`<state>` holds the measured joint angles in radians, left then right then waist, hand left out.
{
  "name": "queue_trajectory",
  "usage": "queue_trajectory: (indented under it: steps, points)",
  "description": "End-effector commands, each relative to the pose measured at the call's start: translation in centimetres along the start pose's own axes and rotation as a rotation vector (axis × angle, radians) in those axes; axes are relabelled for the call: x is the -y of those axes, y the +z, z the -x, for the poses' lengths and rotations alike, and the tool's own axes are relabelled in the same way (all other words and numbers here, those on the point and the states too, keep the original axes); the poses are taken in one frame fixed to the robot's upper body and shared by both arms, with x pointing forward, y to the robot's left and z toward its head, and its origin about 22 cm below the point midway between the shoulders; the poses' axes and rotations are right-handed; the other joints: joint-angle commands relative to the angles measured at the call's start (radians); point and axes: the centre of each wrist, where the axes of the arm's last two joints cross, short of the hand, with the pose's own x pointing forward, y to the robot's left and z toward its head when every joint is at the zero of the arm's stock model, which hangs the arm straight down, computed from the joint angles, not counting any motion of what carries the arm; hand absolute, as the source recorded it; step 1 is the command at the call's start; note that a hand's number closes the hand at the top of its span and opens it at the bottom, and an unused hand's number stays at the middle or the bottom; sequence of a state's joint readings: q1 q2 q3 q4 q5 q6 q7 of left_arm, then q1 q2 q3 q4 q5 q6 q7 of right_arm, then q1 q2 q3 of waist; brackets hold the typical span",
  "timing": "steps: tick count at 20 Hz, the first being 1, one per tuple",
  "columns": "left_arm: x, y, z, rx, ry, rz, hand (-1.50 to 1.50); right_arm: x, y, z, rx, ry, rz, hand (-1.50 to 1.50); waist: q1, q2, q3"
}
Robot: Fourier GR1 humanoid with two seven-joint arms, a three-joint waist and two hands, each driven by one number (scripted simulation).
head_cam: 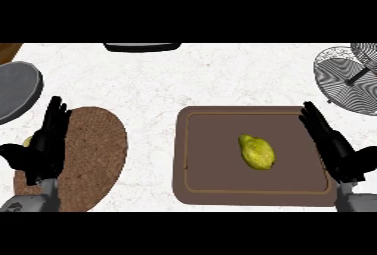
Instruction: Pick the pear from the tray and place it in the tiered basket
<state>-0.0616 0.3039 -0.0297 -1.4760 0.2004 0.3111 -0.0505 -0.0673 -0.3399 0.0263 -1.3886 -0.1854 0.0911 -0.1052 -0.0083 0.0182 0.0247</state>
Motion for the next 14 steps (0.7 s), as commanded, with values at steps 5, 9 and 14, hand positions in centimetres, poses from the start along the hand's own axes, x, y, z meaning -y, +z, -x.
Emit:
queue_trajectory:
  steps: [5,9,14]
  points:
    - [1.8,-1.1,-3.1,0.224,-0.212,0.261,0.00,-11.6,-5.7,-6.1,0.328,-0.629,-0.561,1.50,0.075,-0.010,-0.008]
    - [2.6,-0.8,-3.8,0.272,-0.310,0.394,0.00,-9.9,-7.5,-4.5,-0.165,-0.510,-0.391,1.50,0.044,-0.010,-0.026]
    - [4.4,-0.4,-4.3,0.285,-0.340,0.381,0.00,-8.6,-12.3,-7.8,-0.082,-0.704,-0.454,-1.50,0.027,-0.013,-0.023]
